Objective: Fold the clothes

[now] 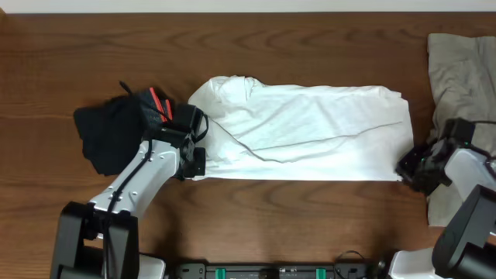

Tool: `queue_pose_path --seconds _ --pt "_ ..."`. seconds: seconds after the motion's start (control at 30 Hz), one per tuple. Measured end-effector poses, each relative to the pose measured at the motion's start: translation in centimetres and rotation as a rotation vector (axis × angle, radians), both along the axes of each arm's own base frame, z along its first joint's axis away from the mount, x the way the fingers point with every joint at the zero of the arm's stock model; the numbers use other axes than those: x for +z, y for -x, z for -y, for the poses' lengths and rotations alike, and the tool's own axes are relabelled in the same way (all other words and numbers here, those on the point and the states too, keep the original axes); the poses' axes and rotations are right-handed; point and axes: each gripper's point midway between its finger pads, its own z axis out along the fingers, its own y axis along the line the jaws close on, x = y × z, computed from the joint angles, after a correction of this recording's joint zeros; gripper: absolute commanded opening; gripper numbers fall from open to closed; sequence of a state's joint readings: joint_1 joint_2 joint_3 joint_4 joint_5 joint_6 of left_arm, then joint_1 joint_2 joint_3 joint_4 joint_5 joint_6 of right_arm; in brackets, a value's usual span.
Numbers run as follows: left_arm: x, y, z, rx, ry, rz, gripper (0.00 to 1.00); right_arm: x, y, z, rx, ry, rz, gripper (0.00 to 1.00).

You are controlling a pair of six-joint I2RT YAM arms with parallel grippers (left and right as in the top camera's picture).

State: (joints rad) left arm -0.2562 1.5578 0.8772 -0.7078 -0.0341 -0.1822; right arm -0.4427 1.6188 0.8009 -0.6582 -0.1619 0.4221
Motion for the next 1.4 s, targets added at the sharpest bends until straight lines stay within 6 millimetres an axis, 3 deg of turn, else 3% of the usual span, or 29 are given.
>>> queue_pose_path --seconds 0.2,0.5,0.83,0.87,1.0,1.07,1.17,1.27,1.4 --pt "0.0 0.1 0.0 0.0 -0.001 -0.003 0.06 0.7 -0.2 0.3 -0.025 -0.014 -0.006 0.01" --pt "0.5 0.8 -1.8 0.057 -0.003 -0.043 0.06 4.7 -2.1 3.6 -0.068 0.061 0.01 0.01" --pt "2.5 0.8 -2.5 0.066 0.005 -0.018 0.15 4.6 0.2 4.6 -0.082 0.127 -0.097 0.01" --pt "2.5 0.9 -2.5 0.066 0.004 -0.021 0.15 4.6 0.3 4.8 -0.084 0.133 -0.101 0.02" --pt "2.5 0.9 -2.6 0.067 -0.002 -0.021 0.17 4.7 0.4 5.2 -0.09 0.156 -0.108 0.2" --pt "2.5 0.9 -2.8 0.068 -0.007 -0.021 0.25 4.7 0.4 5.4 -0.092 0.164 -0.107 0.24" --pt "2.7 0.8 -2.9 0.071 -0.012 -0.019 0.46 4.9 0.1 5.5 -0.092 0.164 -0.097 0.24" --pt "3.4 0.1 -2.8 0.07 -0.011 0.0 0.56 5.0 -0.8 5.4 -0.088 0.153 -0.058 0.24" --pt "4.6 -1.3 -2.7 0.072 -0.004 0.047 0.61 5.4 -3.1 4.7 -0.042 0.1 0.053 0.29"
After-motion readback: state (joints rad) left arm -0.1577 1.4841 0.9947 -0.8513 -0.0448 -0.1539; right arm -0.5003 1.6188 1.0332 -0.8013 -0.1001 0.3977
